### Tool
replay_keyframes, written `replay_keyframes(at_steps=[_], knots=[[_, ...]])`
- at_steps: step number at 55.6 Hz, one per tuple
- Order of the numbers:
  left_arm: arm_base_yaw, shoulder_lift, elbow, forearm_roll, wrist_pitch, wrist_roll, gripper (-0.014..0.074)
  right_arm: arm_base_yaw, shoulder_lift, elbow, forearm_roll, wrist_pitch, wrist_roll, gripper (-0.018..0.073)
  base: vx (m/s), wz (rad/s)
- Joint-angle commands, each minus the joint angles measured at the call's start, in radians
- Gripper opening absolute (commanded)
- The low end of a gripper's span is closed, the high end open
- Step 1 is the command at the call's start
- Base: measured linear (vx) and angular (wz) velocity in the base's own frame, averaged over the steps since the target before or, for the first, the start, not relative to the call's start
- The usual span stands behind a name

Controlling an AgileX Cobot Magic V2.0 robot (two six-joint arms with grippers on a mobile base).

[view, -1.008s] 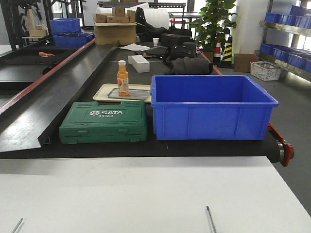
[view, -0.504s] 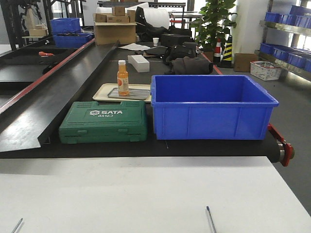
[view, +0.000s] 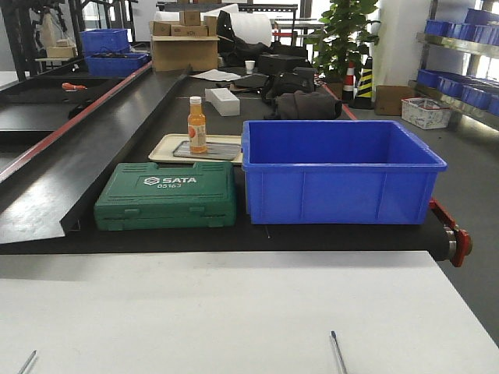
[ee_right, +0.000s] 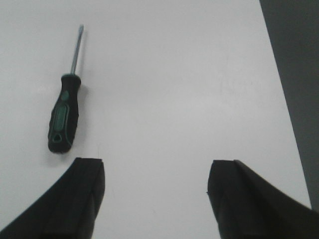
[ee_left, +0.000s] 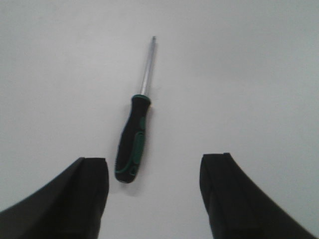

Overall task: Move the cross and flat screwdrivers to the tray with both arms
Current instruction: 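Close left and right grippers on the screwdriver handles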

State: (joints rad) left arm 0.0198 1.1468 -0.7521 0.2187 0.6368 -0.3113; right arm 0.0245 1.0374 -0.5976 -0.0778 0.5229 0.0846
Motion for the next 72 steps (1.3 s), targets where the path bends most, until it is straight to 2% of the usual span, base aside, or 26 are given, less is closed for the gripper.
replay_keyframes(at_steps=[1, 12, 18, 24, 34, 45, 53, 72], knots=[[0.028, 0.08, -0.11, 0.066, 0.013, -0.044, 0.0519, -0.006, 0.056, -0.15, 0.032, 0.078, -0.07, 0.0526, 0.0, 0.0], [0.076, 0.28, -0.193, 0.064, 0.011, 0.086, 0.0517, -0.006, 0.214, -0.333, 0.176, 0.123, -0.214, 0.0526, 0.0, 0.0], [0.096, 0.389, -0.217, 0.06, -0.015, 0.16, 0.0517, -0.006, 0.275, -0.395, 0.218, 0.161, -0.23, 0.0526, 0.0, 0.0], [0.111, 0.478, -0.24, 0.047, -0.043, 0.228, 0.0517, -0.006, 0.313, -0.42, 0.218, 0.171, -0.231, 0.0526, 0.0, 0.0], [0.119, 0.596, -0.293, -0.068, -0.096, 0.339, 0.0517, -0.006, 0.332, -0.42, 0.22, 0.162, -0.257, 0.0526, 0.0, 0.0], [0.119, 0.695, -0.37, -0.194, -0.076, 0.494, 0.0517, -0.006, 0.334, -0.42, 0.22, 0.159, -0.265, 0.0526, 0.0, 0.0], [0.119, 0.741, -0.412, -0.206, -0.019, 0.501, 0.0517, -0.006, 0.334, -0.42, 0.22, 0.151, -0.272, 0.0526, 0.0, 0.0], [0.119, 0.794, -0.412, -0.199, -0.003, 0.508, 0.0514, -0.006, 0.334, -0.42, 0.221, 0.151, -0.271, 0.0526, 0.0, 0.0]])
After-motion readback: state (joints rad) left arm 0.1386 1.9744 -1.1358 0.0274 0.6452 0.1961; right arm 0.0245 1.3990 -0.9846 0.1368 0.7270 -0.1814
